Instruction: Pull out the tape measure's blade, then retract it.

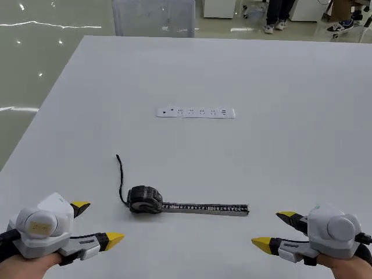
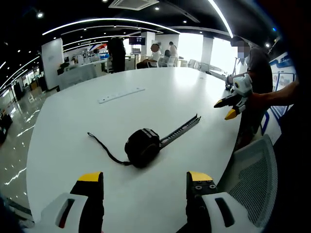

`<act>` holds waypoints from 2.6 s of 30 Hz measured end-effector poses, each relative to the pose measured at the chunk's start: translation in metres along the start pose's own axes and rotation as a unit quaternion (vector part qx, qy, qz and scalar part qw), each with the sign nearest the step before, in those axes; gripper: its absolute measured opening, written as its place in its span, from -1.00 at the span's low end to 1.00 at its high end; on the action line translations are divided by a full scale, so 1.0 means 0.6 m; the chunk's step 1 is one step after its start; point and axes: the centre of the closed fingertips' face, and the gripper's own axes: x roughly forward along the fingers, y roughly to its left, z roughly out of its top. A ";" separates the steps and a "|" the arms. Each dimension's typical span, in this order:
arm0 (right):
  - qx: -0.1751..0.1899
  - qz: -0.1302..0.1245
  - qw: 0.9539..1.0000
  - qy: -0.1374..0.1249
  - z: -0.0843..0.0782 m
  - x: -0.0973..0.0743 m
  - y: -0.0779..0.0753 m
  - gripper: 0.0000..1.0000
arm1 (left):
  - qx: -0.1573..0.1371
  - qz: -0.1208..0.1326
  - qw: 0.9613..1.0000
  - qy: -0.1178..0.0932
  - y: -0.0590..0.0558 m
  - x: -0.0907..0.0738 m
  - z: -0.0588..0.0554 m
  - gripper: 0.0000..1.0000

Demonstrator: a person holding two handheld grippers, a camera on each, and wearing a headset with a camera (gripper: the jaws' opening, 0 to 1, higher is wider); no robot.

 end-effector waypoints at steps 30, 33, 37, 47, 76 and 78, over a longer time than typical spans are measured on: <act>0.007 0.000 1.000 0.011 -0.016 0.005 -0.016 0.21 | -0.011 0.002 1.000 0.006 -0.011 0.019 -0.004 0.32; 0.007 0.000 1.000 0.012 -0.016 0.006 -0.016 0.21 | -0.012 0.001 1.000 0.006 -0.011 0.021 -0.004 0.32; 0.006 0.005 1.000 0.019 -0.017 0.017 -0.021 0.20 | -0.021 -0.003 1.000 0.008 -0.024 0.039 -0.005 0.32; 0.007 0.010 1.000 0.029 -0.026 0.032 -0.028 0.17 | -0.035 0.004 0.999 0.011 -0.026 0.066 -0.009 0.32; -0.005 0.041 0.997 0.069 -0.026 0.113 -0.068 0.05 | -0.123 0.023 0.992 0.006 -0.041 0.155 0.019 0.32; -0.011 0.046 0.996 0.071 -0.024 0.120 -0.070 0.03 | -0.127 0.029 0.991 0.007 -0.040 0.163 0.022 0.32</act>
